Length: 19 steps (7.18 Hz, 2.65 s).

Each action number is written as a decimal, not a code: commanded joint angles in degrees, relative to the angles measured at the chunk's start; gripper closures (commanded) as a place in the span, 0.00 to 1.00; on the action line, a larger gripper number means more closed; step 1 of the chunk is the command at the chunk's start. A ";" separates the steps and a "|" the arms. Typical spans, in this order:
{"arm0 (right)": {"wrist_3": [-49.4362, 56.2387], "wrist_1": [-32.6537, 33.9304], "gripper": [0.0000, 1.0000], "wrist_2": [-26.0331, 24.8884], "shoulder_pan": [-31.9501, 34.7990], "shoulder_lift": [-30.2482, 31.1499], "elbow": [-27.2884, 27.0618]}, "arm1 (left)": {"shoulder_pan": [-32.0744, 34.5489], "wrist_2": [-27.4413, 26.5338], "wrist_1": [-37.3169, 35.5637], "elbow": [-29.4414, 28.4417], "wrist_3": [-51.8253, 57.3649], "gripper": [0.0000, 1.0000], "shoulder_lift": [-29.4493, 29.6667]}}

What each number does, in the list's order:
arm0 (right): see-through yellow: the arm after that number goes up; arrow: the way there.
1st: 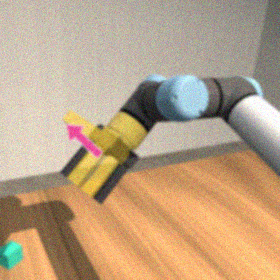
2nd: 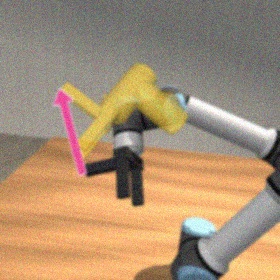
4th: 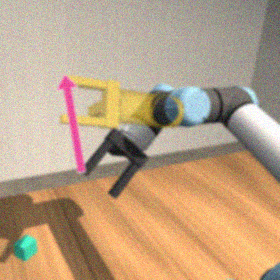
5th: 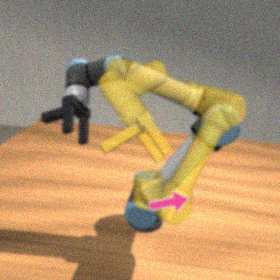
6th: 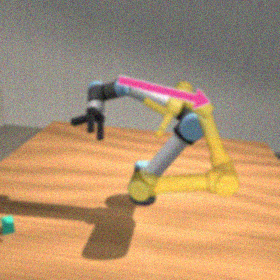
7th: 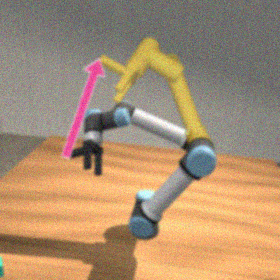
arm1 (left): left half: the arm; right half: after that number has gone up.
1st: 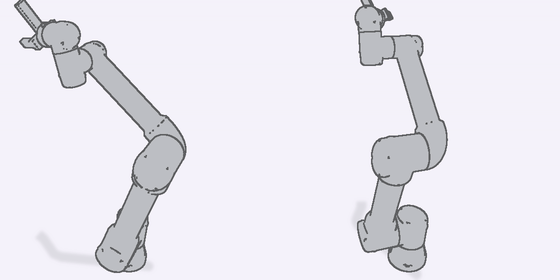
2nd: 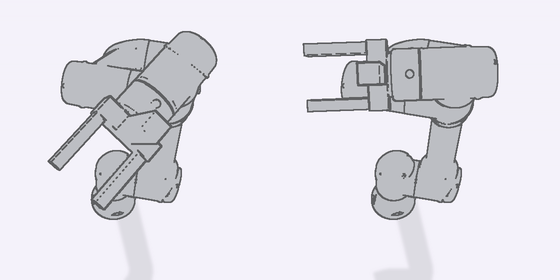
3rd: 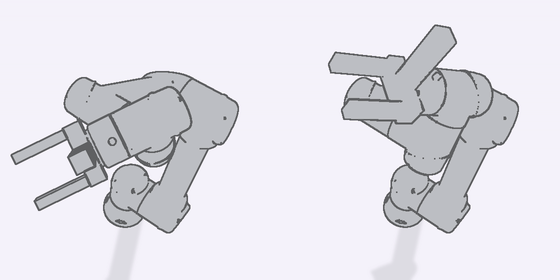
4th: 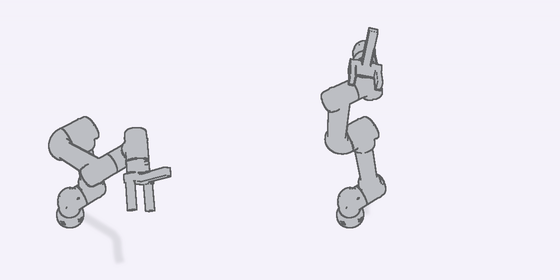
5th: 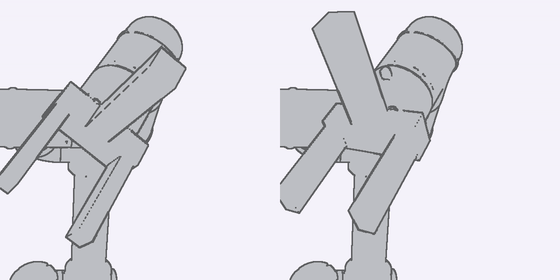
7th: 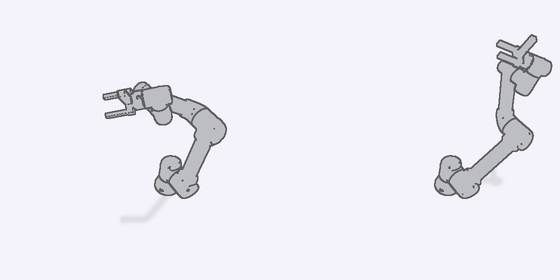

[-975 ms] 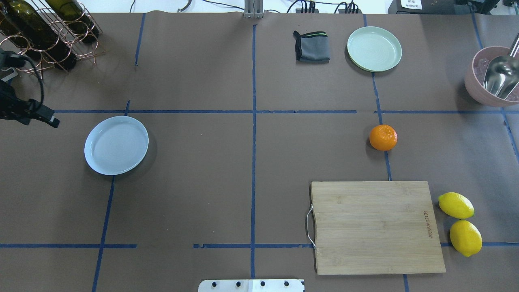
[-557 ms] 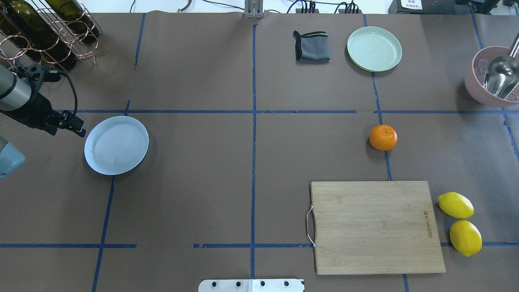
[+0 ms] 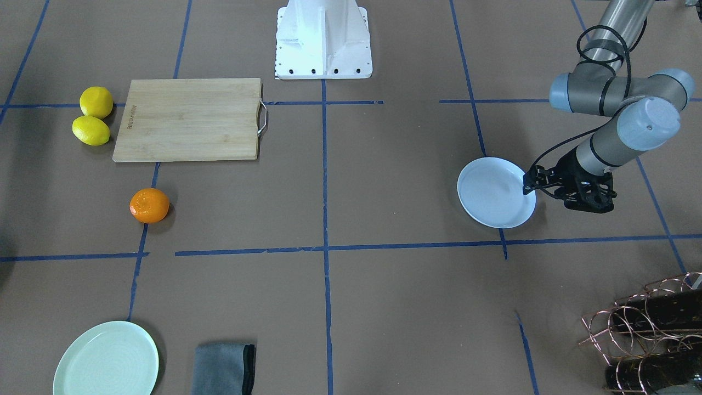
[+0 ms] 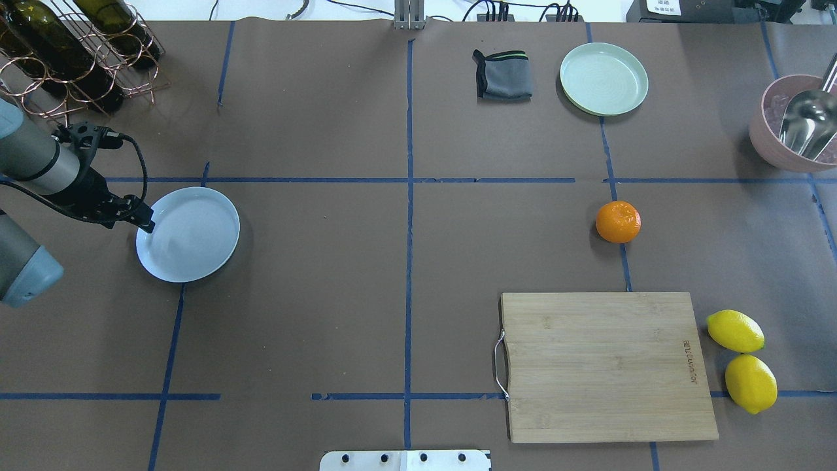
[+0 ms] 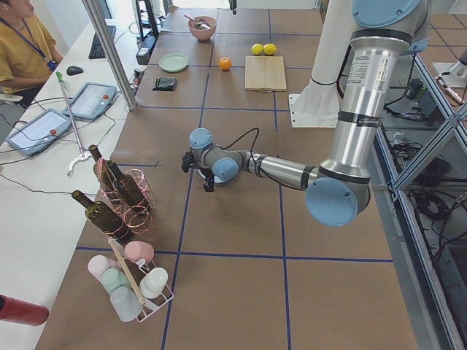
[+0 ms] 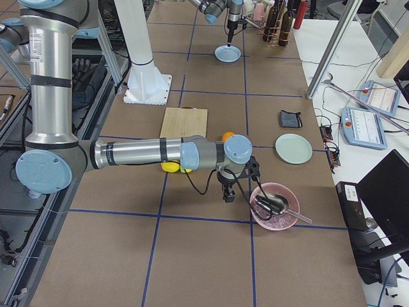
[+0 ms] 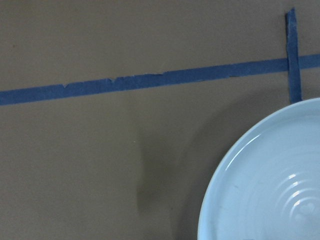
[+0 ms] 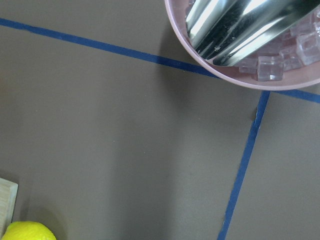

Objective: Pick orange to plate
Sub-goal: 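Grasp the rim of the light blue plate with the left gripper, then slide the light blue plate toward the table center with the left gripper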

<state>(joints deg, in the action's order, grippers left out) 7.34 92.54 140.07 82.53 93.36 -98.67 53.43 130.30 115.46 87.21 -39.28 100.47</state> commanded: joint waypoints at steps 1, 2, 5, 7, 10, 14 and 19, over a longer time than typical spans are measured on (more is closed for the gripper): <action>-0.05 -0.34 0.00 0.11 -0.62 0.16 0.06 | -0.77 -0.04 0.11 -0.38 0.17 0.32 0.26; -0.05 -0.34 0.00 0.03 -0.62 0.07 0.06 | -1.04 -0.04 0.03 -0.46 0.08 0.36 0.95; -0.05 -0.34 0.00 0.03 -0.62 0.07 0.06 | -1.75 -0.04 0.03 -0.38 0.52 1.00 1.05; -0.05 -0.34 0.00 0.03 -0.62 0.07 0.06 | -1.75 0.22 0.03 0.32 -0.18 1.00 1.13; 0.21 -0.43 0.00 0.03 -0.62 0.07 -0.38 | -1.92 3.12 -0.06 6.92 -20.05 1.00 9.69; 0.13 -0.61 0.00 -0.06 -0.70 -0.63 -1.08 | -19.02 -9.31 7.70 -1.02 -41.56 1.00 24.39; 0.04 -0.61 0.00 -0.06 -0.79 -0.63 -1.35 | -20.03 -11.73 13.56 -7.50 -43.51 1.00 26.10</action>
<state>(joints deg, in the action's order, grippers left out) 7.40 91.97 140.01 81.77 92.73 -99.98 33.54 118.78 128.96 79.99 -82.68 126.49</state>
